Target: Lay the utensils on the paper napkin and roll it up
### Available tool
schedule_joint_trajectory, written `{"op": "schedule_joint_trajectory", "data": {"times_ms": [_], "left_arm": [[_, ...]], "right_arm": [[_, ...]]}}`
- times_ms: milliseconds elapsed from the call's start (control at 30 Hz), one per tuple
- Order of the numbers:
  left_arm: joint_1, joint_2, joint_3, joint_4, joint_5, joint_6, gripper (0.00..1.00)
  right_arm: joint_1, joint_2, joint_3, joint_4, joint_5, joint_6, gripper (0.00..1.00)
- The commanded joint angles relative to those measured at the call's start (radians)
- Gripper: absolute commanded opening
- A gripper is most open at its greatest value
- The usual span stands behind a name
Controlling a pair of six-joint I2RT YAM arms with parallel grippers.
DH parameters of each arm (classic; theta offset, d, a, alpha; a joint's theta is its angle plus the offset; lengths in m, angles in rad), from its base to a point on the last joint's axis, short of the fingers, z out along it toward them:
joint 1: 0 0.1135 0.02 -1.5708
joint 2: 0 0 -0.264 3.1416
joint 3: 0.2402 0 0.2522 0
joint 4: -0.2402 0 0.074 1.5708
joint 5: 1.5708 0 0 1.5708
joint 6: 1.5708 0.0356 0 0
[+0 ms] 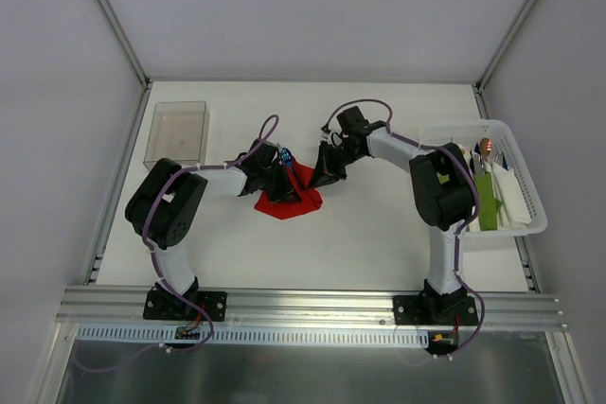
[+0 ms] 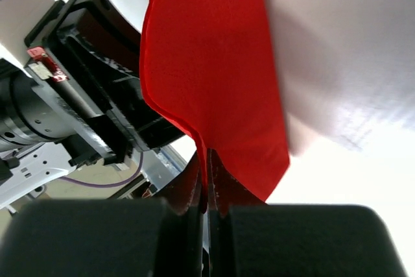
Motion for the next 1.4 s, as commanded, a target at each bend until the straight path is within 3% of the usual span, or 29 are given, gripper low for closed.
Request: {"op": "schedule_joint_trajectory", "data": {"times_ms": [0, 367, 733, 933, 1100, 1167, 1367], "left_arm": [[0.01, 0.044, -0.031, -0.056, -0.055, 0.017, 0.0], [0.009, 0.037, -0.034, -0.054, -0.058, 0.018, 0.0], [0.01, 0.002, -0.052, -0.043, -0.061, 0.015, 0.0], [0.009, -0.104, -0.08, -0.053, -0.064, 0.006, 0.0], [0.018, -0.249, -0.103, -0.138, -0.108, -0.008, 0.1], [0.029, -0.31, -0.123, -0.151, -0.125, -0.011, 0.12], [0.084, -0.38, -0.117, -0.198, -0.13, 0.009, 0.13]], "right_arm": [[0.023, 0.002, 0.007, 0.039, -0.055, 0.087, 0.0], [0.04, 0.051, -0.069, 0.271, -0.117, 0.324, 0.0], [0.047, 0.118, -0.081, 0.27, -0.098, 0.305, 0.0], [0.046, 0.143, -0.084, 0.271, -0.106, 0.304, 0.01], [0.047, 0.155, -0.078, 0.27, -0.117, 0.298, 0.18], [0.046, 0.155, -0.078, 0.27, -0.12, 0.293, 0.31], [0.047, 0.146, -0.067, 0.277, -0.148, 0.276, 0.45]]}}
